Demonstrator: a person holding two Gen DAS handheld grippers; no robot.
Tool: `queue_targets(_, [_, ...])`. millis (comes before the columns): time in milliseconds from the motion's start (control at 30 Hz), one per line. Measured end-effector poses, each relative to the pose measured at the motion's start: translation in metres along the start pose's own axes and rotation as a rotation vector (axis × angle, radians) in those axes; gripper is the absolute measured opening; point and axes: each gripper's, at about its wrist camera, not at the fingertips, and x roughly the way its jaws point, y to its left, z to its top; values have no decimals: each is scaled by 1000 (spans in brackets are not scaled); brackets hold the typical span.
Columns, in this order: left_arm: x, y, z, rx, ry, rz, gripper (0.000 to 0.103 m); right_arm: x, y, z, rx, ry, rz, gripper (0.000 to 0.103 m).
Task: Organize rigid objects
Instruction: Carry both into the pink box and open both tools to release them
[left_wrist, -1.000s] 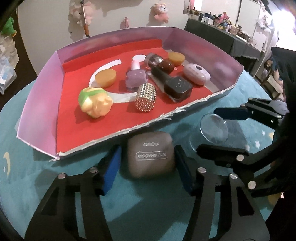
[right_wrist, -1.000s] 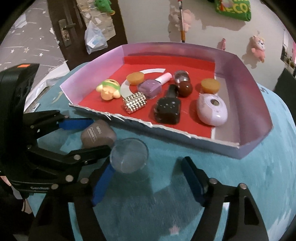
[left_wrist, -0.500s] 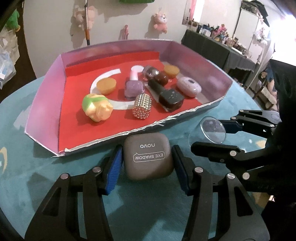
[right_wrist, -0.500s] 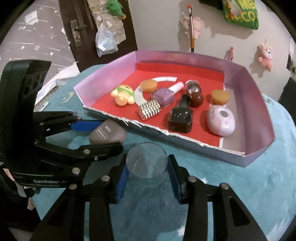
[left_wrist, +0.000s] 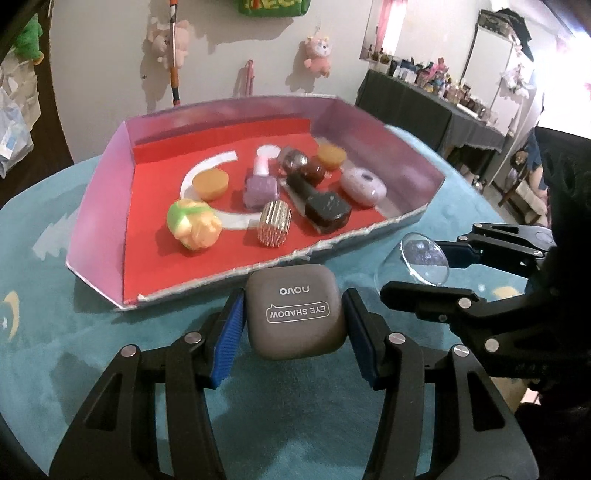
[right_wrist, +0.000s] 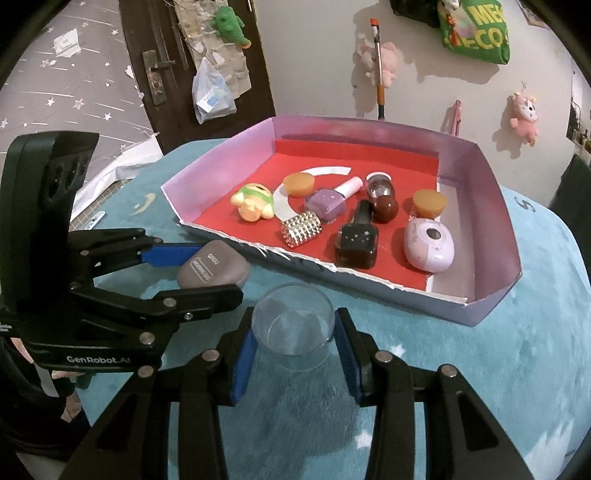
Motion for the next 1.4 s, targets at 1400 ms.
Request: queue_targets(1400, [144,96,148,-132,200,91,51,148,-118,166,125,258,-282,44])
